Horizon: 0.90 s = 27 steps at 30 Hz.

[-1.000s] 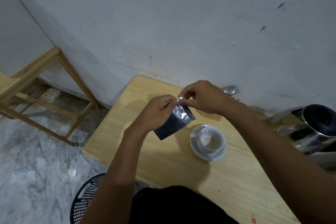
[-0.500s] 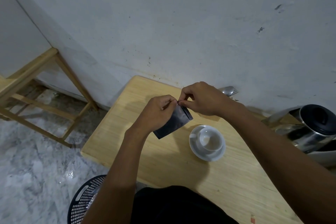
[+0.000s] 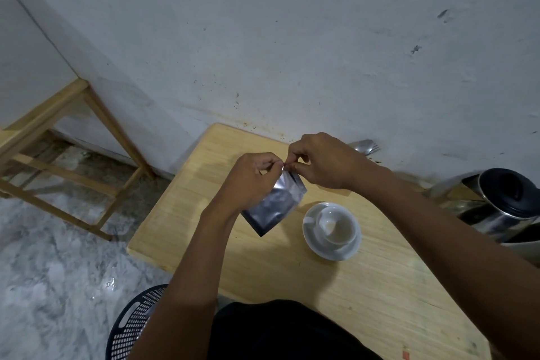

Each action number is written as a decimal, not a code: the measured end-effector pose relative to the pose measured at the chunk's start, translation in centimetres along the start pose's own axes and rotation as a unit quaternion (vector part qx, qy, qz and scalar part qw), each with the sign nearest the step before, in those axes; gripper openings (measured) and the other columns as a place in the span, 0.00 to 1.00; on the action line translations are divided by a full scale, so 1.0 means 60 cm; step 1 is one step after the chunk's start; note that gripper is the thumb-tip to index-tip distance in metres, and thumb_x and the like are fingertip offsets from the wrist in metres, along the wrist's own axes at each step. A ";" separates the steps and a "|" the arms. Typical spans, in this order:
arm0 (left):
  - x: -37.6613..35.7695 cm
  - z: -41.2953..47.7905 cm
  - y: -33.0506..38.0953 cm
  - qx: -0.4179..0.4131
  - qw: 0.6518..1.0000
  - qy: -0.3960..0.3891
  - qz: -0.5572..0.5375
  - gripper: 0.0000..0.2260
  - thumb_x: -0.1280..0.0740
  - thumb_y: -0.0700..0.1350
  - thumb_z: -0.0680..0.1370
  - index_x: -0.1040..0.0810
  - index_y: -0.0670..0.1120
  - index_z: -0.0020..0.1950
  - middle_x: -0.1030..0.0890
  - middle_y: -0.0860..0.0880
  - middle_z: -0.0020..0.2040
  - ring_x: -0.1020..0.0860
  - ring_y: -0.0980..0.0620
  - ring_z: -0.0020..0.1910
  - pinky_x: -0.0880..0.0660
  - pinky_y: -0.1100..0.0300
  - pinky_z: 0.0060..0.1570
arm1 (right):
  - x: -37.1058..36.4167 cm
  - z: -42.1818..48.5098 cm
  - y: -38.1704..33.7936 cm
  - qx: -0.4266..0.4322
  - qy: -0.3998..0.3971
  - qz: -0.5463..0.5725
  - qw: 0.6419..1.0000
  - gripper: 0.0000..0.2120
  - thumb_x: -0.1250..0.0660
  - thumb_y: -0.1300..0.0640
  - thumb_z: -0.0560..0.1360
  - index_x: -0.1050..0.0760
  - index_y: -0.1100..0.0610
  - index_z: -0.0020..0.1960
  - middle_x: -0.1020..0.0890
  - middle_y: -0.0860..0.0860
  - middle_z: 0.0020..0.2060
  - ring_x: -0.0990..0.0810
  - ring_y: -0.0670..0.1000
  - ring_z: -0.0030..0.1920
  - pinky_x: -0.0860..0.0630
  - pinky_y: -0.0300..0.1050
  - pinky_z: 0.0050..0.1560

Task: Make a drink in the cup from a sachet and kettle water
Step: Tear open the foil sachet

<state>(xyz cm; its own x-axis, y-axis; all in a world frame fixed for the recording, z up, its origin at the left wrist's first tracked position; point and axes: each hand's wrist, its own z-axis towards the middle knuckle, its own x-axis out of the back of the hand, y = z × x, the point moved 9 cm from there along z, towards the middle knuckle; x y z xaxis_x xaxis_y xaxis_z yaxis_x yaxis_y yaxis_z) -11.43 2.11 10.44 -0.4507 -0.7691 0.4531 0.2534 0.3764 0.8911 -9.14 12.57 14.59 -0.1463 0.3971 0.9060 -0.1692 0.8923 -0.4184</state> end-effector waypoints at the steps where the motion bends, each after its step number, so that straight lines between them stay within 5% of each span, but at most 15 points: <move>1: -0.001 0.001 -0.002 0.004 1.000 0.003 -0.014 0.09 0.37 0.42 0.79 0.19 0.43 0.43 0.21 0.53 0.34 0.28 0.61 0.31 0.33 0.73 0.33 | 0.001 -0.001 -0.001 0.003 0.006 -0.003 1.000 0.05 0.32 0.55 0.76 0.18 0.54 0.47 0.28 0.42 0.35 0.25 0.51 0.40 0.27 0.48 0.43; 10: -0.011 0.004 -0.016 0.042 0.997 0.016 -0.061 0.10 0.38 0.42 0.79 0.20 0.41 0.43 0.23 0.55 0.32 0.28 0.64 0.30 0.33 0.72 0.34 | -0.004 -0.007 -0.008 0.038 0.045 -0.048 0.997 0.05 0.33 0.57 0.76 0.19 0.58 0.47 0.23 0.52 0.41 0.28 0.50 0.40 0.30 0.46 0.41; 16: -0.017 0.007 -0.010 0.028 0.999 -0.043 0.017 0.10 0.39 0.44 0.80 0.21 0.45 0.43 0.21 0.48 0.37 0.27 0.57 0.36 0.31 0.66 0.38 | -0.001 -0.008 0.007 0.020 0.029 -0.068 0.997 0.07 0.34 0.50 0.78 0.20 0.52 0.51 0.26 0.44 0.41 0.27 0.47 0.43 0.32 0.43 0.43; 22: -0.021 0.006 0.004 -0.011 0.993 -0.062 0.103 0.10 0.39 0.45 0.78 0.22 0.52 0.39 0.18 0.47 0.38 0.21 0.45 0.39 0.24 0.46 0.43 | -0.014 -0.001 0.010 0.021 -0.027 -0.085 0.996 0.07 0.34 0.49 0.78 0.22 0.51 0.49 0.21 0.44 0.39 0.25 0.49 0.41 0.33 0.43 0.39; 27: -0.011 0.001 0.004 0.010 0.997 -0.041 0.065 0.11 0.39 0.43 0.78 0.22 0.50 0.38 0.19 0.49 0.35 0.23 0.53 0.35 0.28 0.61 0.36 | -0.019 -0.009 -0.003 0.061 -0.007 -0.051 0.997 0.05 0.35 0.57 0.77 0.24 0.56 0.43 0.25 0.49 0.36 0.27 0.51 0.40 0.30 0.47 0.39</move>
<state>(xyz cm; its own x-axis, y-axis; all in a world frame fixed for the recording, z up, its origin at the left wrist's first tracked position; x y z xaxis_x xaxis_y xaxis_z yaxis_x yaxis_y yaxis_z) -11.13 2.73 10.38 -0.4834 -0.6694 0.5641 0.2977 0.4803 0.8250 -8.39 12.11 13.69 -0.1362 0.3024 0.9434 -0.3014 0.8945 -0.3303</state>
